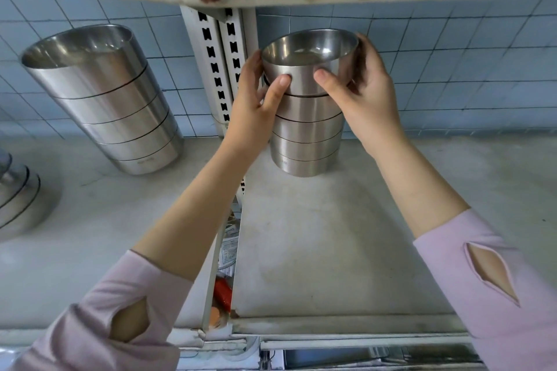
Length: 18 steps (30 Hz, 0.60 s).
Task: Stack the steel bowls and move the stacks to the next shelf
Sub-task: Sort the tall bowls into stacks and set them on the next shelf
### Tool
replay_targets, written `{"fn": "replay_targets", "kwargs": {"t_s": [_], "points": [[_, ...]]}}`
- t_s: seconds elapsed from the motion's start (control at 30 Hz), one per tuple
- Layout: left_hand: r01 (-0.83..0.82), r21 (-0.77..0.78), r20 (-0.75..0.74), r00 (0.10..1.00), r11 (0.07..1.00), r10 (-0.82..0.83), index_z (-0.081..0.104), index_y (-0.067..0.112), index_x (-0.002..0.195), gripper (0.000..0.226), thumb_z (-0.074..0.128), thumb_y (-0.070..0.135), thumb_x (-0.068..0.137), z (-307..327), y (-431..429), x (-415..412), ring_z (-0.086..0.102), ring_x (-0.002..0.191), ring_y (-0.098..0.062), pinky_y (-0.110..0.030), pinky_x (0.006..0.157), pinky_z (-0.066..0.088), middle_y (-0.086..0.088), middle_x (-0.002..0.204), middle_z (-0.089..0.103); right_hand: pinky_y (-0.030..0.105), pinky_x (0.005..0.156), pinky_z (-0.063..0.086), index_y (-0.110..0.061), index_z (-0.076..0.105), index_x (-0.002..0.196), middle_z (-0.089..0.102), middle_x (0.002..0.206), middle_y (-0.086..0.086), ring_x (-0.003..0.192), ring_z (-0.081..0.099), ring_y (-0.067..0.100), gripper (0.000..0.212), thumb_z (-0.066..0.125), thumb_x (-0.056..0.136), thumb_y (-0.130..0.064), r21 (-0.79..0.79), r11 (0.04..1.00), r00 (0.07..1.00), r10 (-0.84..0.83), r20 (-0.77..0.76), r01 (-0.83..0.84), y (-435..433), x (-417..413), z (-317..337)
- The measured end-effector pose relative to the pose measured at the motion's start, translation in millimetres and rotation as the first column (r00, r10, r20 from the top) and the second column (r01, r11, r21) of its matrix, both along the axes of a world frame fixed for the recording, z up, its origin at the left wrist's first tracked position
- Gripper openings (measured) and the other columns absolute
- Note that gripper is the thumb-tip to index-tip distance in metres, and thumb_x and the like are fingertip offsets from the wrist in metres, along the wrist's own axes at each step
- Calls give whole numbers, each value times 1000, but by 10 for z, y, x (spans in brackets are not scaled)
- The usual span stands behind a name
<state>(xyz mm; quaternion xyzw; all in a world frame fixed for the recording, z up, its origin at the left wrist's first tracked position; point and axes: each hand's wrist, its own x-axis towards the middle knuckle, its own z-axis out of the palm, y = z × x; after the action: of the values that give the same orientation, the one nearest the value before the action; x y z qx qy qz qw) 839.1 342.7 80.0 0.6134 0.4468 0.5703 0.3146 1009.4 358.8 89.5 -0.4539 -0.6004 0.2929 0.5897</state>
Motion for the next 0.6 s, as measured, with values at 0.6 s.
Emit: {"fn": "replay_targets", "kwargs": {"t_s": [0.6], "points": [[24, 40, -127, 992, 999, -19, 15, 11, 149, 60, 47, 24, 100, -45, 12, -73, 44, 113, 24, -7, 95, 35, 7, 142, 37, 37, 112, 42, -13, 37, 150, 55, 144, 0, 133, 52, 11, 117, 70, 60, -81, -27, 1000, 990, 10, 140, -7, 36, 27, 16]]}}
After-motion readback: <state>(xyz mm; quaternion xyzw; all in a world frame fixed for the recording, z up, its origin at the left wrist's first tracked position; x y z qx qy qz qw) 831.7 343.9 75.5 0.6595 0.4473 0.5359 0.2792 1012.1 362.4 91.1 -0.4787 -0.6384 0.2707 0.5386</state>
